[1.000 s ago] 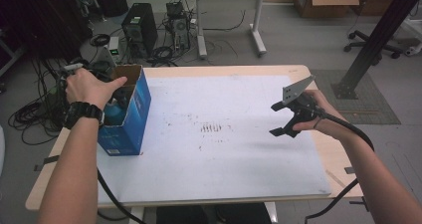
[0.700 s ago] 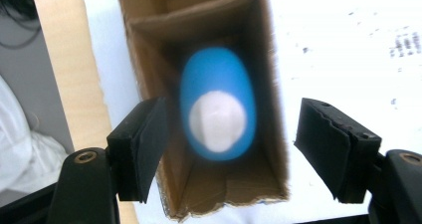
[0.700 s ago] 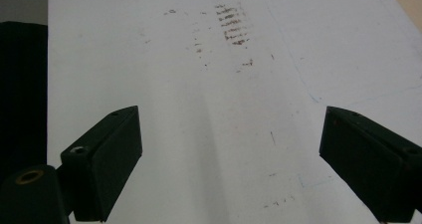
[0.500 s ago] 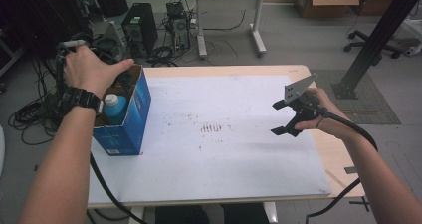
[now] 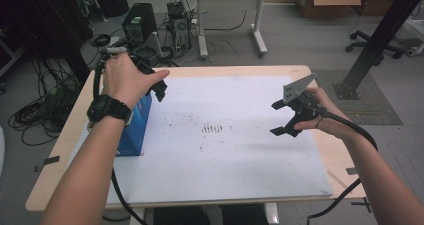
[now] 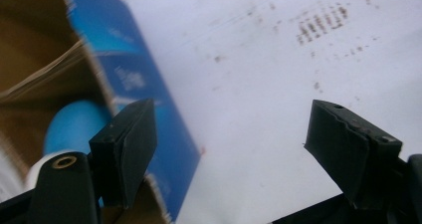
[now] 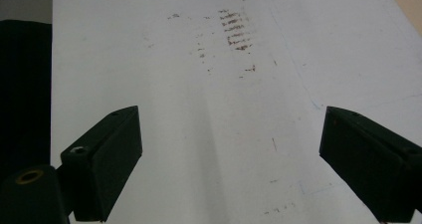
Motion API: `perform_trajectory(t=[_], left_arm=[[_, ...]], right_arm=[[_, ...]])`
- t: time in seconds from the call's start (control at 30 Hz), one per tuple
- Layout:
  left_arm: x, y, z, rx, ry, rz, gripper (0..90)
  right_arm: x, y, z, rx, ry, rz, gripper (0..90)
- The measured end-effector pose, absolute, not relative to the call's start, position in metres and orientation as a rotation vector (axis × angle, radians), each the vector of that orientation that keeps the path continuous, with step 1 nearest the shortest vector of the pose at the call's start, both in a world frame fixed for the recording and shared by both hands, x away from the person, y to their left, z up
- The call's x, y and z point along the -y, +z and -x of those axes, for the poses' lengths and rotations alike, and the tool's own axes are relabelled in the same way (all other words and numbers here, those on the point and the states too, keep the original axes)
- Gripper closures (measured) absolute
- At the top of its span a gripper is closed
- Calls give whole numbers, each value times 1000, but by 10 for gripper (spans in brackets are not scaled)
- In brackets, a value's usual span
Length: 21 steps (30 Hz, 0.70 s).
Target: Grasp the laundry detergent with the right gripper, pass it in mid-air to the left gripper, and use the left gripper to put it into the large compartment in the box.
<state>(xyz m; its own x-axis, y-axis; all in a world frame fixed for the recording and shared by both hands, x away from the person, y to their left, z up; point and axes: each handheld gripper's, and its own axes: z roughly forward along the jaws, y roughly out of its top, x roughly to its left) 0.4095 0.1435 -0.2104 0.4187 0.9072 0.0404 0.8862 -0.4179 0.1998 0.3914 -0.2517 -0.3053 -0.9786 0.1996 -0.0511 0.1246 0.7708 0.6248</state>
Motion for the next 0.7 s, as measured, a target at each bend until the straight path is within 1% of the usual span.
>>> perform_trajectory(t=[0.1,0.3,0.37,0.5,0.53,0.6,0.7], left_arm=[[-127,-219,-410,-1540,183,-2556,172],[-103,-232,-408,-1476,157,-2612,134],[-98,-234,-408,-1457,151,-2615,102],[-92,-237,-408,-1431,150,-2626,88],[-91,-238,-407,-1426,142,-2621,69],[-87,-240,-406,-1384,130,-2635,59],[-84,-243,-405,-1371,121,-2627,55]], right_arm=[[252,-305,-391,-2850,989,-261,99],[255,-305,-390,-2847,985,-270,99],[256,-305,-390,-2845,986,-270,99],[256,-304,-390,-2846,985,-269,99],[256,-304,-390,-2846,987,-267,99],[256,-304,-390,-2846,986,-267,99],[256,-304,-390,-2849,983,-275,99]])
